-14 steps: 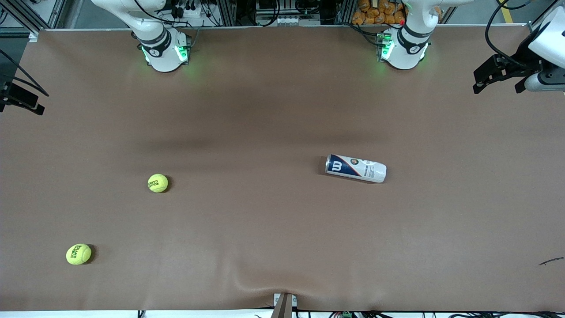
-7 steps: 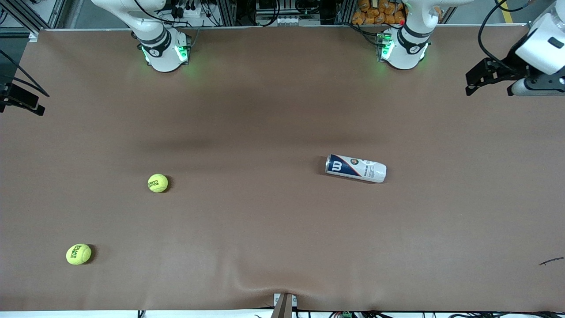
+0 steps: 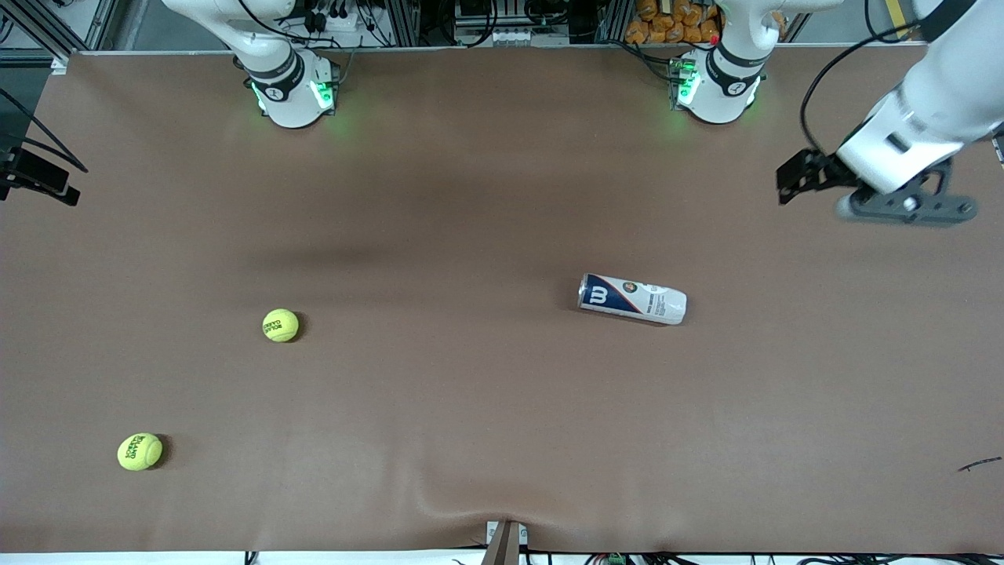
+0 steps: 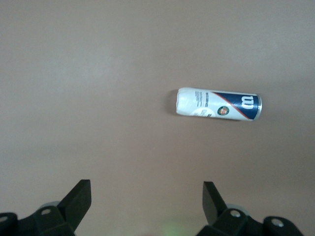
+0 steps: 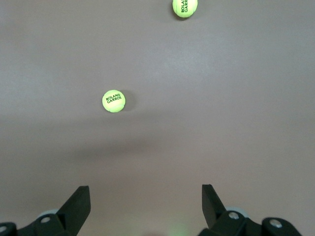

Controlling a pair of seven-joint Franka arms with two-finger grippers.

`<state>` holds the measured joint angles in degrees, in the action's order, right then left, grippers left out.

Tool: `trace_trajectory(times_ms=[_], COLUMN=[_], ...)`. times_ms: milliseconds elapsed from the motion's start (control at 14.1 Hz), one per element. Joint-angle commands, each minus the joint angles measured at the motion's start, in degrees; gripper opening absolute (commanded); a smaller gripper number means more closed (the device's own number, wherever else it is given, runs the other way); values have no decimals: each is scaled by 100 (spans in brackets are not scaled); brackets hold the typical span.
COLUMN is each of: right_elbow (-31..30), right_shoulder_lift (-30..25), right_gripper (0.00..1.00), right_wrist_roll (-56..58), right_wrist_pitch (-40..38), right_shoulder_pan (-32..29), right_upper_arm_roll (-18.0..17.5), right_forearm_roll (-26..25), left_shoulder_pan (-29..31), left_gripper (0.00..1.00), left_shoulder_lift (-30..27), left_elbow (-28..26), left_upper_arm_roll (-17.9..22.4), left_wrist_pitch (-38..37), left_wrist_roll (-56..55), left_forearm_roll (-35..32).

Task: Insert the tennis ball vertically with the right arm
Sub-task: 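Reach the left gripper down to the lying Wilson tennis ball can, then grasp the can with the left gripper and lift it upright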

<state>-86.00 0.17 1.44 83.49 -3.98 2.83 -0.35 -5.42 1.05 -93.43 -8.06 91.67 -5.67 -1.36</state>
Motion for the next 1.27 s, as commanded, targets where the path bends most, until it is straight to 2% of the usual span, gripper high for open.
trace_trajectory(times_ms=[0, 496, 991, 1204], right_elbow=[145, 154, 154, 154], right_shoulder_lift=[70, 202, 202, 246], right_gripper=[100, 100, 100, 100], right_wrist_roll=[40, 49, 49, 49], right_wrist_pitch=[-34, 79, 141, 168], right_shoulder_pan=[-76, -94, -94, -94], right_upper_arm_roll=[-54, -54, -54, -54], right_forearm_roll=[-45, -62, -62, -71], left_shoulder_pan=[-310, -1030, -1743, -1919], left_gripper=[100, 100, 100, 100], left_shoulder_lift=[429, 1528, 2705, 3023], left_elbow=[194, 255, 1141, 1266], left_upper_arm_roll=[-126, -152, -143, -152], left_wrist_pitch=[192, 1133, 1142, 1255], left_wrist_roll=[-31, 39, 127, 311], left_forearm_roll=[-557, -707, -1217, -1455])
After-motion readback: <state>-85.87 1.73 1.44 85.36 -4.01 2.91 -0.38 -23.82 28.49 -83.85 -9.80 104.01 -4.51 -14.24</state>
